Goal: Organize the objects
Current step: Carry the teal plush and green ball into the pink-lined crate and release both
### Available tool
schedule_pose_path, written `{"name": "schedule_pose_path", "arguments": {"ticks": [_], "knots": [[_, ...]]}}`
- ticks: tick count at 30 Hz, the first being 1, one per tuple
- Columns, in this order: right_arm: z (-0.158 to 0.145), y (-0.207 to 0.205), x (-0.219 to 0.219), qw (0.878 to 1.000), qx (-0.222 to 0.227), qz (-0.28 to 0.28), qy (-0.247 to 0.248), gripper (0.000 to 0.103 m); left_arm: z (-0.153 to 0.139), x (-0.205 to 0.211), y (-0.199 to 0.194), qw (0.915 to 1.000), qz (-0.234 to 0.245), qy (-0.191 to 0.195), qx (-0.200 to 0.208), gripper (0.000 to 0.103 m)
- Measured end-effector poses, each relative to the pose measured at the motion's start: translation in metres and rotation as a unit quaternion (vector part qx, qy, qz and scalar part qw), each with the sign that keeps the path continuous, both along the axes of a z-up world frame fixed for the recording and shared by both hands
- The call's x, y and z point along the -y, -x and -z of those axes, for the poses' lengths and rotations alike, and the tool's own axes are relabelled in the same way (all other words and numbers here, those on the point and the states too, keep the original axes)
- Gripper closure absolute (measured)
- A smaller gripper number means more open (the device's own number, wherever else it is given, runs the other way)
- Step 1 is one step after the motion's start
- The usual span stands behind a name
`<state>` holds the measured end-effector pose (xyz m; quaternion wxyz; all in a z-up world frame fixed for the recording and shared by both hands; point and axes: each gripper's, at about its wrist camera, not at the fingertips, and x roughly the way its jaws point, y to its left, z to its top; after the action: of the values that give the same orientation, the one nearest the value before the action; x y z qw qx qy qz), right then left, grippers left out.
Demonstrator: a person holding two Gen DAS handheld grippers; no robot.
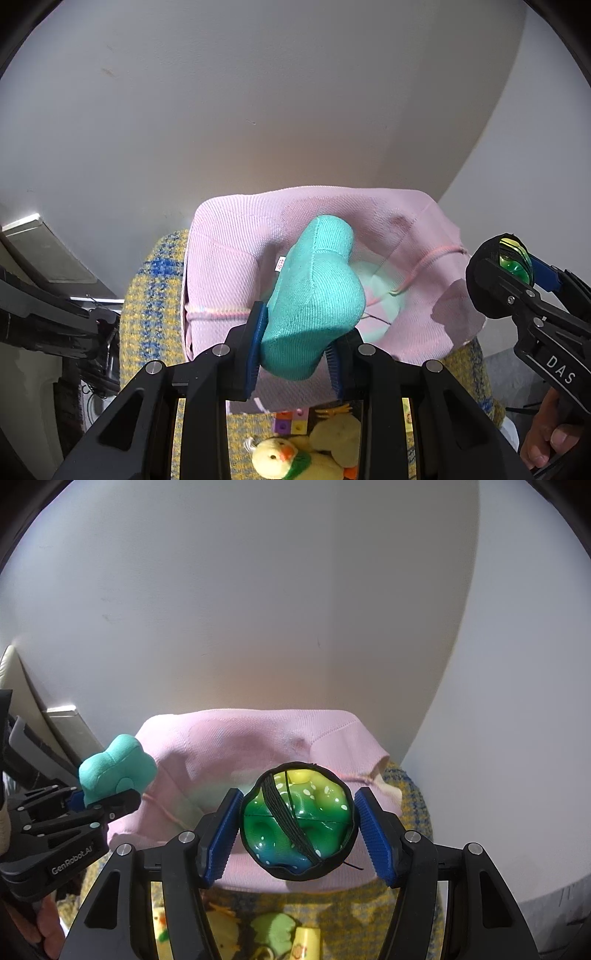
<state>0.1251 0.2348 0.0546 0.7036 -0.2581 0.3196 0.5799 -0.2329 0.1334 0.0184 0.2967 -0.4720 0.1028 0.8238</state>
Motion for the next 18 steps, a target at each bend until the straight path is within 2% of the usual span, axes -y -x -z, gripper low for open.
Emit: {"name": "schedule_pose_path", "arguments": {"ticks": [7, 8, 10, 11, 12, 15, 18], "knots": [[0.004, -0.003, -0.016, 1.0, -0.003, -0.002, 0.003, 0.04, 0.005, -0.008, 0.005, 0.9999, 0.009, -0.002, 0.01, 0.073], [0.005, -0.003, -0.018, 1.0, -0.005, -0.002, 0.003, 0.04, 0.005, -0.009, 0.005, 0.9999, 0.009, -0.002, 0.009, 0.07], [0.005, -0.005, -0.019, 1.0, -0.012, -0.004, 0.005, 0.039, 0.002, -0.009, 0.005, 1.0, 0.005, -0.002, 0.003, 0.052], [0.006, -0.006, -0.019, 1.0, -0.013, -0.002, 0.005, 0.039, 0.001, -0.009, 0.004, 0.9999, 0.016, -0.003, -0.002, 0.035], [0.005, -0.007, -0.019, 1.0, -0.012, 0.0, 0.005, 0.038, -0.001, -0.007, 0.003, 0.9999, 0.012, -0.003, -0.01, 0.028], [0.002, -0.007, -0.012, 1.0, -0.001, 0.007, -0.003, 0.026, -0.005, -0.005, 0.003, 0.9998, 0.014, -0.003, -0.013, 0.028], [-0.002, -0.007, -0.007, 1.0, -0.001, 0.01, -0.008, 0.024, -0.006, 0.001, 0.006, 0.9999, 0.009, -0.005, -0.013, 0.028]]}}
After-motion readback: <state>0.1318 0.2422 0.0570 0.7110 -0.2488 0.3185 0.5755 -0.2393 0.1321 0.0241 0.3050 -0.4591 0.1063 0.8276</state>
